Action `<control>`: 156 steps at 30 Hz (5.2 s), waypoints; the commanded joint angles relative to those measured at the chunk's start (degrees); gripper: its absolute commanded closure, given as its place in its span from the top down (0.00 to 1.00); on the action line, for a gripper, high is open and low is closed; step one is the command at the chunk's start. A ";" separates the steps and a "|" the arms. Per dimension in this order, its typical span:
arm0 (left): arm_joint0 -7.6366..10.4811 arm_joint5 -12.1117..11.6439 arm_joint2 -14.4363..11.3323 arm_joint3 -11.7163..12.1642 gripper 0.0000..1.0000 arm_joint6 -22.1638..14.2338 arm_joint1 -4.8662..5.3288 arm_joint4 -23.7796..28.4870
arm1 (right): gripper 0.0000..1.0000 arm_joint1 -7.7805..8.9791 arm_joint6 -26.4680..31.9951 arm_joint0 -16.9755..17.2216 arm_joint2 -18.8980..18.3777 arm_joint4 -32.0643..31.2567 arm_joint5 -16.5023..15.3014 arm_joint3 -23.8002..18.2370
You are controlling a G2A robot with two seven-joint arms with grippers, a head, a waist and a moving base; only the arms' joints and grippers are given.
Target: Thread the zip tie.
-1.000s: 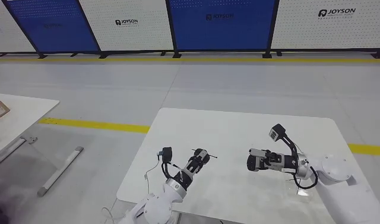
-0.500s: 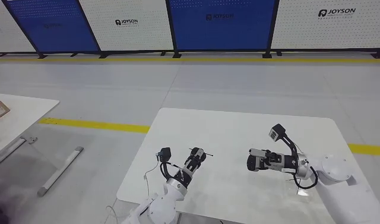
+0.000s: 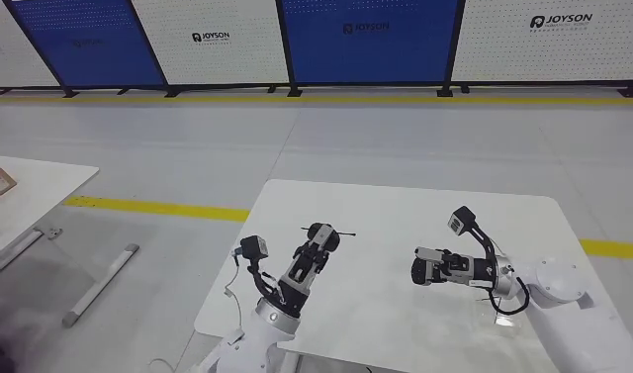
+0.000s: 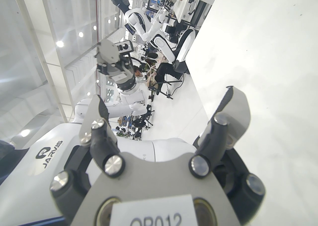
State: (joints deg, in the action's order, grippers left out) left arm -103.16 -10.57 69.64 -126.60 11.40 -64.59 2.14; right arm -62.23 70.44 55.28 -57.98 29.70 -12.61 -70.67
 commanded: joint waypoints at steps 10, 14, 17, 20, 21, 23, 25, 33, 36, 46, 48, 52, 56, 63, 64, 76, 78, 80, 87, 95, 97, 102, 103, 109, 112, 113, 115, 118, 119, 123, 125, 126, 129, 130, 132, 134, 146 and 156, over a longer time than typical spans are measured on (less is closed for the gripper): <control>-1.48 -0.49 1.06 -1.38 0.00 -1.28 0.14 0.91 | 1.00 0.00 0.00 0.00 0.00 0.00 0.00 0.00; -1.48 -0.49 1.06 -1.38 0.00 -1.28 0.14 0.91 | 1.00 0.00 0.00 0.00 0.00 0.00 0.00 0.00; -0.84 0.48 0.35 -1.47 0.00 -4.48 0.08 3.32 | 1.00 0.00 0.00 0.00 0.00 0.00 0.00 0.00; -1.07 0.29 0.47 -1.96 0.00 -10.84 0.30 7.07 | 1.00 0.00 0.00 0.00 0.00 0.00 0.00 0.00; -1.21 0.57 1.11 -2.26 0.00 -12.53 0.40 8.93 | 1.00 0.00 0.00 0.00 0.00 0.00 0.00 0.00; -1.60 1.17 2.83 -2.78 0.00 -16.07 0.63 12.93 | 1.00 0.00 0.00 0.00 0.00 0.00 0.00 0.00; -1.66 1.27 3.53 -2.85 0.00 -16.33 0.68 13.41 | 1.00 0.00 0.00 0.00 0.00 0.00 0.00 0.00; -1.57 1.36 3.51 -2.74 0.00 -16.32 0.67 13.29 | 1.00 0.00 0.00 0.00 0.00 0.00 0.00 0.00; -0.41 3.97 2.69 -1.06 0.00 -16.99 0.64 10.62 | 1.00 0.00 0.00 0.00 0.00 0.00 0.00 0.00; 4.74 5.16 -3.14 10.31 0.00 -17.76 -0.07 4.51 | 1.00 0.00 0.00 0.00 0.00 0.00 0.00 0.00; 5.61 5.38 -4.10 12.43 0.00 -18.12 -0.20 3.86 | 1.00 0.00 0.00 0.00 0.00 0.00 0.00 0.00; 7.51 5.59 -5.92 16.41 0.00 -17.37 -0.59 2.59 | 1.00 0.00 0.00 0.00 0.00 0.00 0.00 0.00; 9.03 5.10 -6.98 18.80 0.00 -14.44 -0.98 0.78 | 1.00 0.00 0.00 0.00 0.00 0.00 0.00 0.00; 9.03 5.10 -6.98 18.80 0.00 -14.44 -0.98 0.78 | 1.00 0.00 0.00 0.00 0.00 0.00 0.00 0.00; 9.03 5.10 -6.98 18.80 0.00 -14.44 -0.98 0.78 | 1.00 0.00 0.00 0.00 0.00 0.00 0.00 0.00; 12.70 6.43 -9.13 22.28 0.00 -9.17 -2.38 6.07 | 1.00 0.00 0.00 0.00 0.00 0.00 0.00 0.00; 12.70 6.43 -9.13 22.28 0.00 -9.17 -2.38 6.07 | 1.00 0.00 0.00 0.00 0.00 0.00 0.00 0.00; 12.70 6.43 -9.13 22.28 0.00 -9.17 -2.38 6.07 | 1.00 0.00 0.00 0.00 0.00 0.00 0.00 0.00; 12.70 6.43 -9.13 22.28 0.00 -9.17 -2.38 6.07 | 1.00 0.63 1.50 -0.22 -1.40 -2.26 1.73 -1.61; 12.70 6.43 -9.13 22.28 0.00 -9.17 -2.38 6.07 | 1.00 3.21 2.27 -0.97 -5.09 -20.36 6.87 -5.57; 12.70 6.43 -9.13 22.28 0.00 -9.17 -2.38 6.07 | 1.00 3.82 -0.38 -0.34 -5.90 -26.26 8.77 -7.38; 12.70 6.43 -9.13 22.28 0.00 -9.17 -2.38 6.07 | 1.00 4.55 -7.03 2.28 -6.42 -35.95 12.43 -12.26; 12.70 6.43 -9.13 22.28 0.00 -9.17 -2.38 6.07 | 1.00 4.55 -7.03 2.28 -6.42 -35.95 12.43 -12.26; 12.70 6.43 -9.13 22.28 0.00 -9.17 -2.38 6.07 | 1.00 4.55 -7.03 2.28 -6.42 -35.95 12.43 -12.26; 12.70 6.43 -9.13 22.28 0.00 -9.17 -2.38 6.07 | 1.00 4.69 -6.81 2.77 -7.17 -34.77 12.92 -12.20; 12.70 6.43 -9.13 22.28 0.00 -9.17 -2.38 6.07 | 1.00 4.90 -5.31 2.83 -8.13 -33.58 12.84 -12.25; 12.70 6.43 -9.13 22.28 0.00 -9.17 -2.38 6.07 | 1.00 5.70 1.17 2.99 -10.52 -31.65 12.82 -12.31; 12.70 6.43 -9.13 22.28 0.00 -9.17 -2.38 6.07 | 1.00 6.97 8.55 2.83 -13.86 -32.41 14.24 -13.21; 12.70 6.43 -9.13 22.28 0.00 -9.17 -2.38 6.07 | 1.00 7.34 9.20 3.01 -14.25 -32.28 14.66 -13.30; 12.70 6.43 -9.13 22.28 0.00 -9.17 -2.38 6.07 | 1.00 9.23 9.20 2.35 -14.40 -31.57 16.28 -12.13; 12.70 6.43 -9.13 22.28 0.00 -9.17 -2.38 6.07 | 1.00 10.00 9.20 1.59 -11.78 -32.11 17.26 -10.76; 12.70 6.43 -9.13 22.28 0.00 -9.17 -2.38 6.07 | 1.00 10.23 9.20 0.80 -9.82 -33.07 18.24 -9.88; 12.70 6.43 -9.13 22.28 0.00 -9.17 -2.38 6.07 | 1.00 10.23 9.20 0.80 -9.82 -33.07 18.24 -9.88; 12.70 6.43 -9.13 22.28 0.00 -9.17 -2.38 6.07 | 1.00 10.23 9.20 0.80 -9.82 -33.07 18.24 -9.88; 12.70 6.43 -9.13 22.28 0.00 -9.17 -2.38 6.07 | 1.00 10.23 9.20 0.80 -9.82 -33.07 18.24 -9.88; 12.70 6.43 -9.13 22.28 0.00 -9.17 -2.38 6.07 | 1.00 10.23 9.20 0.80 -9.82 -33.07 18.24 -9.88; 12.70 6.43 -9.13 22.28 0.00 -9.17 -2.38 6.07 | 1.00 11.85 2.22 6.10 -11.91 -45.94 30.87 -18.55; 12.70 6.43 -9.13 22.28 0.00 -9.17 -2.38 6.07 | 1.00 11.89 1.82 6.29 -12.06 -45.99 30.08 -19.06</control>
State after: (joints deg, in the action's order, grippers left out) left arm -90.46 -4.14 60.52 -104.32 2.23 -66.97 8.21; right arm -50.33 72.26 61.56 -70.04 -16.29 17.46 -89.73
